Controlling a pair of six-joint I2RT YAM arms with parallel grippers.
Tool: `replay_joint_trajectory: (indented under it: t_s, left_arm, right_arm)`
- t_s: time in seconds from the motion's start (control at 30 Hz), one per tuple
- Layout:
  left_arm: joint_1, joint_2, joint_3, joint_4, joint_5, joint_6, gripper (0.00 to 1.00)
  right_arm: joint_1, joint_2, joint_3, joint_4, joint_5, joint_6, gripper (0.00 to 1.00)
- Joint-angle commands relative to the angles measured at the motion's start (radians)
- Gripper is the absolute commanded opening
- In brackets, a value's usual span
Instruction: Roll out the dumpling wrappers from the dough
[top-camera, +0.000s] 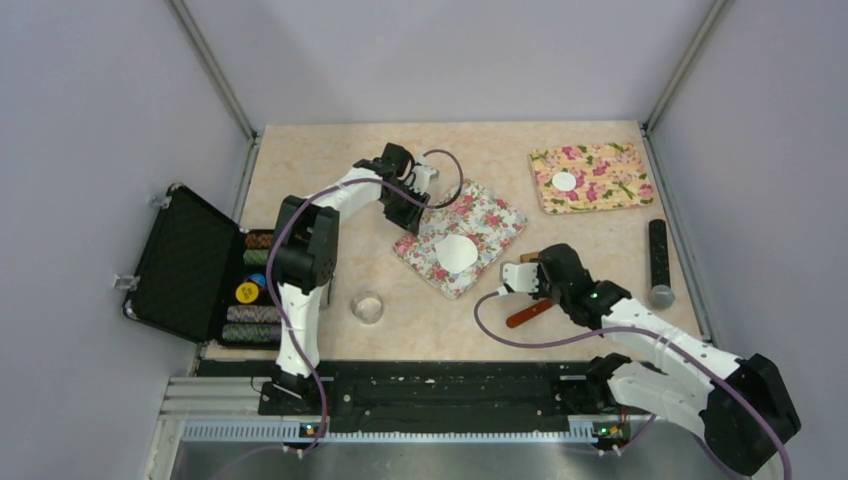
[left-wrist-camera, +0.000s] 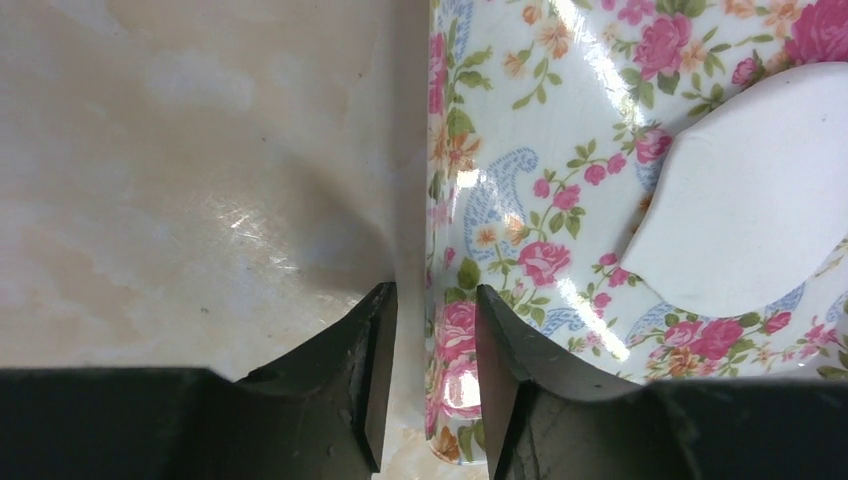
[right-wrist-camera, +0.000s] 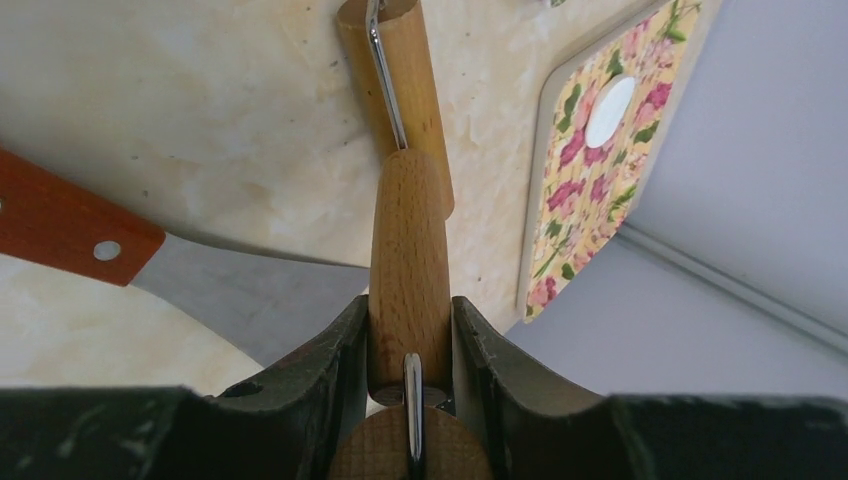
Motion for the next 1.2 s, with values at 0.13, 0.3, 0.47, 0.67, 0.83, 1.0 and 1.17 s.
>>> replay_joint_trajectory:
  t_s: [0.13,0.3,0.47,0.67,0.83,1.0,1.17]
  left_arm:
    - [0.026,-0.067,-0.044,0.037,-0.048,0.009,0.53]
    - [0.051,-0.155,-0.047,0.038,-0.01,0.039,0.79]
    - [0.058,-0.271,-0.05,-0.033,0.022,0.195,0.81]
    - [0.06,-0.4,-0.208,-0.162,-0.021,0.355,0.78]
    - [0.066,-0.493,-0.417,-0.139,-0.105,0.377,0.67]
    - [0.089,-0.522,-0.48,-0.144,-0.098,0.369,0.57]
    - [0.091,-0.557,-0.488,-0.202,-0.025,0.381,0.53]
  right_arm:
    - [-0.014,0.048,-0.02,0.213,0.048,0.107,0.54]
    - [-0.014,-0.035,0.008,0.13,-0.03,0.171,0.88]
    - [-0.014,-0.144,0.097,-0.034,-0.241,0.284,0.89]
    - [-0.015,-0.241,0.011,0.064,-0.345,0.339,0.89]
    - [-0.013,-0.283,-0.091,0.197,-0.262,0.303,0.9]
    - [-0.014,-0.271,-0.09,0.171,-0.302,0.309,0.89]
    - [-0.013,-0.27,-0.094,0.165,-0.304,0.309,0.89]
